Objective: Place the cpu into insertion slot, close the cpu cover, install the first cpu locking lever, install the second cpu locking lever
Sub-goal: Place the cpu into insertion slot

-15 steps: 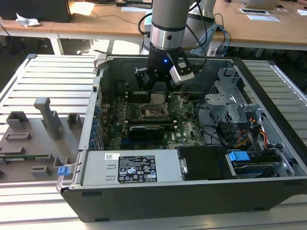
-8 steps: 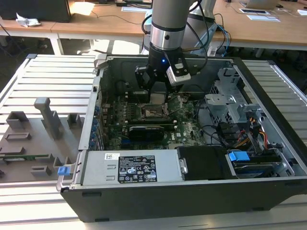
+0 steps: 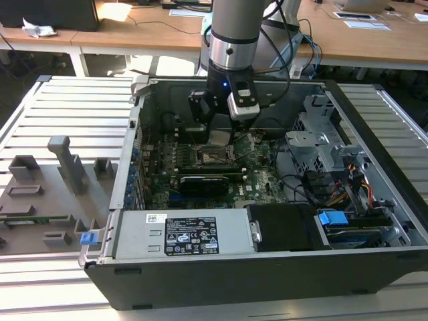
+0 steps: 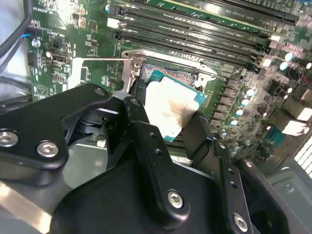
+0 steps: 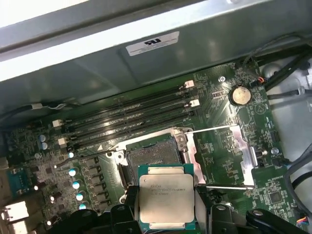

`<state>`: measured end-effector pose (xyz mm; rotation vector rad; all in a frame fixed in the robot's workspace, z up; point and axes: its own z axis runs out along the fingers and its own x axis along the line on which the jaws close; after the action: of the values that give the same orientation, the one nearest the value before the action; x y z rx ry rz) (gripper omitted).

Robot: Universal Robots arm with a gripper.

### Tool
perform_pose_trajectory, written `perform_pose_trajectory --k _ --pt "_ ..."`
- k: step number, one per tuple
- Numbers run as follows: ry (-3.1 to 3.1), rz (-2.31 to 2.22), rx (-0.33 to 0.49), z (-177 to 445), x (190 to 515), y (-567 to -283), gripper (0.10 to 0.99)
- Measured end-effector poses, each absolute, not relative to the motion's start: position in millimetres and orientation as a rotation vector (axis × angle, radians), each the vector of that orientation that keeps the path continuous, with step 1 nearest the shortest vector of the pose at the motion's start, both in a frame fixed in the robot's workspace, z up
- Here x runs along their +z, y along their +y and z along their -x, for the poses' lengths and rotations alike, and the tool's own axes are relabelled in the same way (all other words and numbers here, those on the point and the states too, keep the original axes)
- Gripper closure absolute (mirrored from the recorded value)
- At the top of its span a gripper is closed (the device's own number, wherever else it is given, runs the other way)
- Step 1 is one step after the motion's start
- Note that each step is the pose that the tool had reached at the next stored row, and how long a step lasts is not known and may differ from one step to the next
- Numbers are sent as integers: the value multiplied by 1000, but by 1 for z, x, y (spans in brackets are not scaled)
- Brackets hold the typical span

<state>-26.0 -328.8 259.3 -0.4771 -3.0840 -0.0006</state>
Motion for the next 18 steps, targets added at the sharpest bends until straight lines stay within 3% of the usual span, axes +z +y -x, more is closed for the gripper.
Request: perform_pose_trajectory --k 18 --pt "-2987 915 24 26 259 -329 545"
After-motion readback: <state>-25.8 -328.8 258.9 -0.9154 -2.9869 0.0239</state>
